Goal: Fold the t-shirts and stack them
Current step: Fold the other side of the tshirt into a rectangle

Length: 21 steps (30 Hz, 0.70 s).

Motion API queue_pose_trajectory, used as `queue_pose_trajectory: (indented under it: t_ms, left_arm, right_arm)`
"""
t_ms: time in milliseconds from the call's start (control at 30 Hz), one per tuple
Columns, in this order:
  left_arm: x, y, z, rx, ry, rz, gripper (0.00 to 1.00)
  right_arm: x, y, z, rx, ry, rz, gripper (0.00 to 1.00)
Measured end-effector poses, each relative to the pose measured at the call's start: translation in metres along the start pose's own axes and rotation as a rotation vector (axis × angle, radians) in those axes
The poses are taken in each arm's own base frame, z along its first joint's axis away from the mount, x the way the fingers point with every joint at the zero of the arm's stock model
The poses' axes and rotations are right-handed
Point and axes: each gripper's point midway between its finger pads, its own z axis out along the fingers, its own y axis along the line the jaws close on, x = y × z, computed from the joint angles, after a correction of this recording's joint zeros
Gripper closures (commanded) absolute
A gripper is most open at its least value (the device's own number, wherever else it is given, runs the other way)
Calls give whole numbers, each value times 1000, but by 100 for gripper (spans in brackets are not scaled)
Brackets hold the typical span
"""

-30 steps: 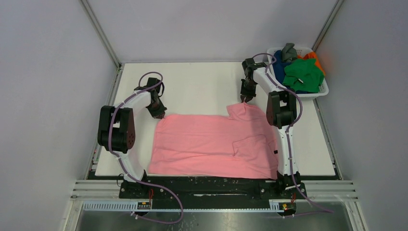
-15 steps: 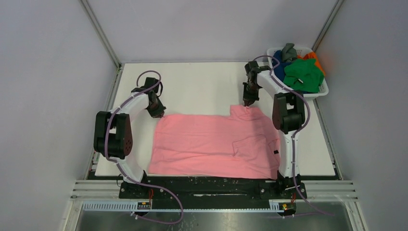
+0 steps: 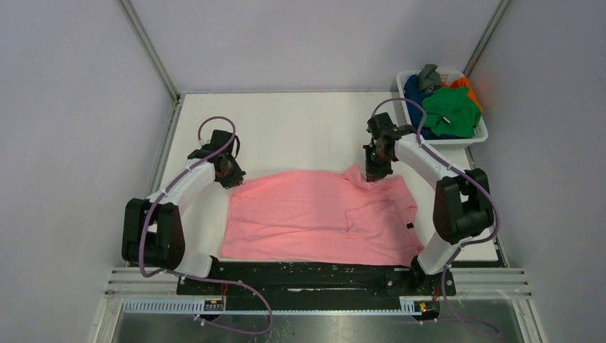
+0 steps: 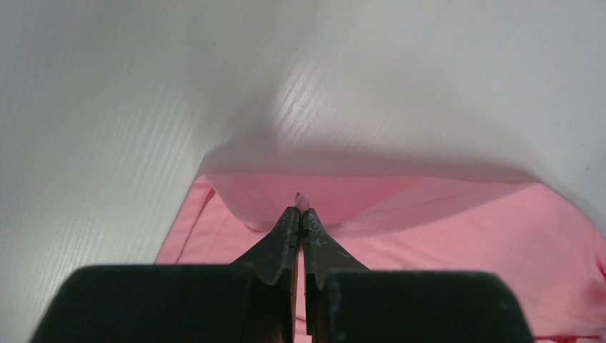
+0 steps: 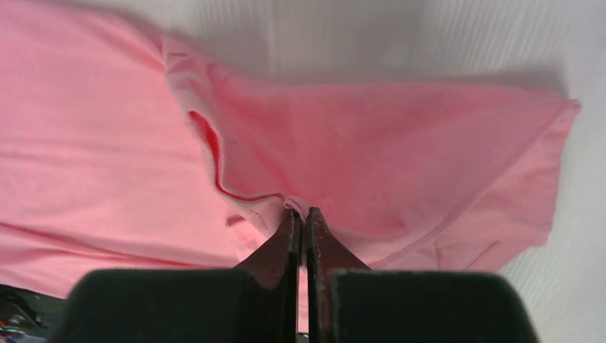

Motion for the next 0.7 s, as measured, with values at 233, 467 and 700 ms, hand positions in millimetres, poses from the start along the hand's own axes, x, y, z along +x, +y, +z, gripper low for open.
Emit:
queue_pose_trajectory:
  t_ms: [233,467,700]
  left_arm:
    - [10,12,-19,34,-45,-19,100]
    - [27,35,-33,40,-93,-48,100]
    - [30,52,-46,32,-167,-88,100]
  right_arm:
    - [51,6,-33,15,-45,-98,100]
    - [94,-12,-65,40,-84,-122,100]
    - [118,-17,-78,22,-81,-131,100]
